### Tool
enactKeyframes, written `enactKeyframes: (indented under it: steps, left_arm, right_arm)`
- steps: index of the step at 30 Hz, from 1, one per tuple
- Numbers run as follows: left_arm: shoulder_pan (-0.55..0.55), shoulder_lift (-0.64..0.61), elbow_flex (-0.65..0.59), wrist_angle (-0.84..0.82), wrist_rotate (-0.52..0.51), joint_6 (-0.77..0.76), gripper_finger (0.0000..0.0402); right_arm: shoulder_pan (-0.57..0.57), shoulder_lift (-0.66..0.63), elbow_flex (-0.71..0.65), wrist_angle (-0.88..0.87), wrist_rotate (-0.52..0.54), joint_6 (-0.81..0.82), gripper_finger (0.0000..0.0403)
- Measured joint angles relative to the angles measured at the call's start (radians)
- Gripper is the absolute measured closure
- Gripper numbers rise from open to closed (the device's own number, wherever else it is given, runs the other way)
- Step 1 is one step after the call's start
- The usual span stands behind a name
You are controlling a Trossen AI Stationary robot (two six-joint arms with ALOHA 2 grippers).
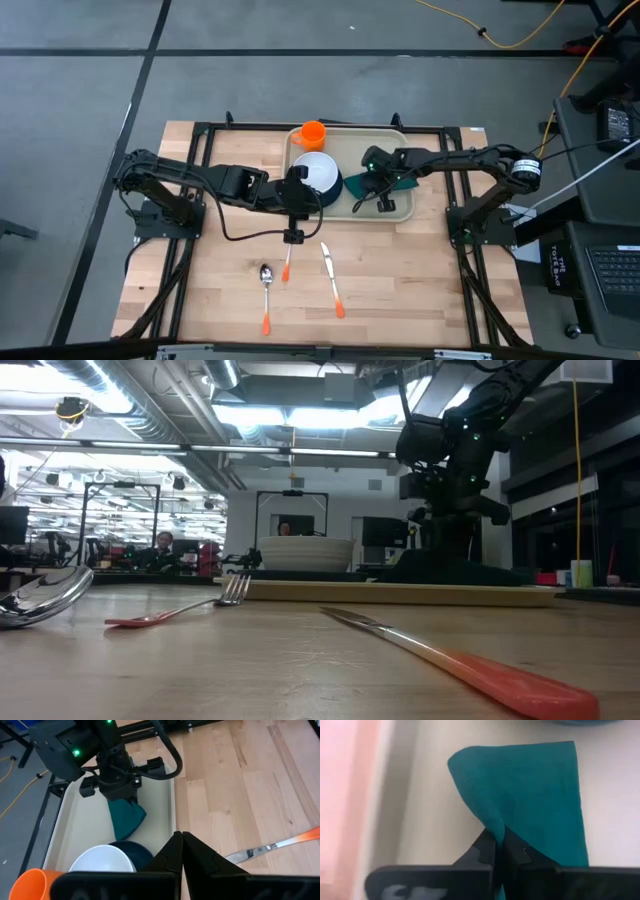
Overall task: Set up tray
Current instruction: Put the green napkin to the right of the green plate on the gray serving tray
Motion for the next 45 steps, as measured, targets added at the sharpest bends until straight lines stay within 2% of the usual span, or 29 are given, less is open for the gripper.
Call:
enactKeyframes:
  steps: [5, 12, 22, 27, 38, 45]
  left_arm:
    - [0.0, 0.0, 0.0, 0.0, 0.0, 0.001, 0.0397]
    - [0.0, 0.0, 0.0, 0.0, 0.006, 0.002, 0.04]
    - [0.0, 0.0, 0.0, -0.002, 0.052, 0.0, 0.0398]
    - [0.0, 0.0, 0.0, -0.002, 0.052, 0.0, 0.0399]
    - [0.0, 0.0, 0.0, -0.018, 0.05, 0.0, 0.0398]
    - [0.0, 0.0, 0.001, -0.044, 0.048, 0.0, 0.0399]
  right_arm:
    - [0.023, 0.0, 0.0, -0.009, -0.036, 0.064, 0.0395]
    - [0.027, -0.001, 0.0, -0.011, -0.024, 0.097, 0.0368]
    - [0.042, -0.001, 0.0, -0.03, -0.031, 0.193, 0.0355]
    - [0.043, -0.001, 0.0, -0.007, -0.123, 0.2, 0.0321]
    - [0.043, -0.001, 0.0, -0.019, -0.107, 0.252, 0.0216]
    - [0.043, -0.008, 0.025, -0.037, -0.101, 0.245, 0.0208]
